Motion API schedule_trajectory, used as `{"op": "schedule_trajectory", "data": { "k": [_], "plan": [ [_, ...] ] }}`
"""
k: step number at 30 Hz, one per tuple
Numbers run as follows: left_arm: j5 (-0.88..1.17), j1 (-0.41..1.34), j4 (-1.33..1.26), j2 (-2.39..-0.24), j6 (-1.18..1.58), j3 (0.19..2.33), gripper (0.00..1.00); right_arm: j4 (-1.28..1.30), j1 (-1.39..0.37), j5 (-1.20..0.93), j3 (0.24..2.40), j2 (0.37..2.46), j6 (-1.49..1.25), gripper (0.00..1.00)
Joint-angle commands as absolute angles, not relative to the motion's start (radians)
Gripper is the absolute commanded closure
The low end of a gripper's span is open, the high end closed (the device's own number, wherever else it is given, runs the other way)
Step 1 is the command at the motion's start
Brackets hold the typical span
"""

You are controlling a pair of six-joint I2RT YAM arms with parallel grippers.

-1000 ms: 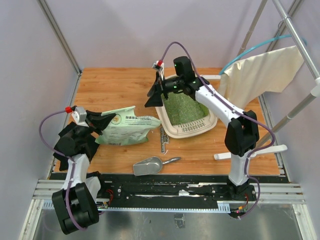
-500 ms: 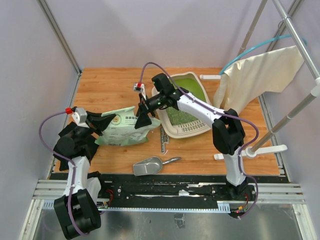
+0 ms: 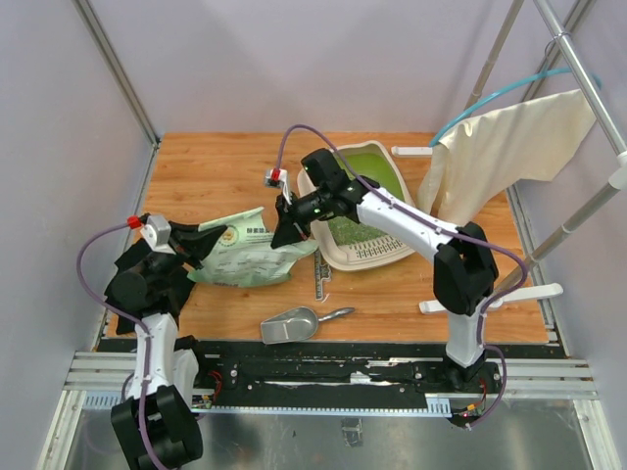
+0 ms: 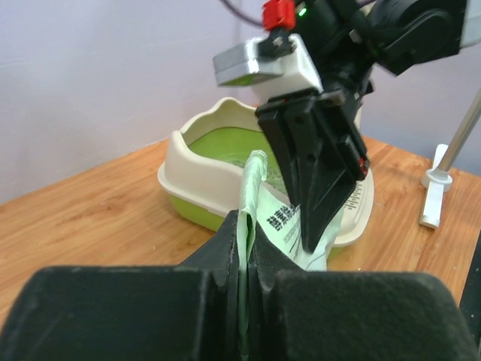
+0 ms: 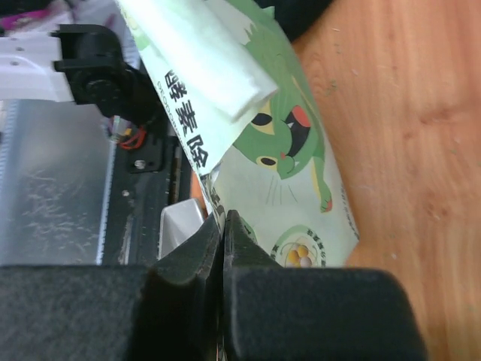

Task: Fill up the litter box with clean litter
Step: Close the cat litter bag at the center of the board.

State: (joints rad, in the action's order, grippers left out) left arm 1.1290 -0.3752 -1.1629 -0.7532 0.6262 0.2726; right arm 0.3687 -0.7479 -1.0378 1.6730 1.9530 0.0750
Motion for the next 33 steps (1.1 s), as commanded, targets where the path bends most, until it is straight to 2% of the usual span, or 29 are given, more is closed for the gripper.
{"op": "schedule_trajectory", "data": {
  "k": [1, 5, 9, 12, 14, 18, 21, 27, 30, 33],
  "plan": [
    [1.111, -0.376, -1.03, -0.684, 0.522, 0.308, 0.92, 0.4, -0.759, -0.733, 1.625, 1.826, 0.084, 0.99],
    [1.064, -0.376, -0.77, -0.628, 0.376, 0.329, 0.83, 0.381, -0.76, -0.679, 1.622, 1.804, 0.07, 0.99],
    [1.105, -0.377, -0.5, -0.647, 0.167, 0.379, 0.54, 0.42, -0.761, -0.653, 1.656, 1.867, 0.111, 0.99],
    [1.063, -0.376, -0.345, -0.666, 0.011, 0.426, 0.33, 0.396, -0.762, -0.613, 1.664, 1.902, 0.142, 0.99],
    [1.026, -0.376, -0.256, -0.688, -0.086, 0.464, 0.26, 0.382, -0.764, -0.626, 1.687, 1.927, 0.146, 0.99],
    [1.135, -0.376, -0.024, -0.814, -0.284, 0.616, 0.26, 0.359, -0.77, -0.736, 1.692, 1.937, 0.169, 0.99],
    [1.172, -0.376, 0.132, -0.924, -0.418, 0.727, 0.27, 0.356, -0.787, -0.67, 1.667, 1.91, 0.209, 0.99],
    [1.077, -0.376, 0.265, -1.005, -0.52, 0.922, 0.09, 0.35, -0.813, -0.631, 1.634, 1.885, 0.247, 0.99],
    [1.167, -0.376, 0.462, -1.094, -0.649, 1.056, 0.06, 0.352, -0.825, -0.627, 1.625, 1.876, 0.262, 0.99],
    [1.216, -0.353, 0.746, -1.231, -0.86, 1.19, 0.07, 0.352, -0.831, -0.624, 1.621, 1.876, 0.266, 0.99]
  ]
}}
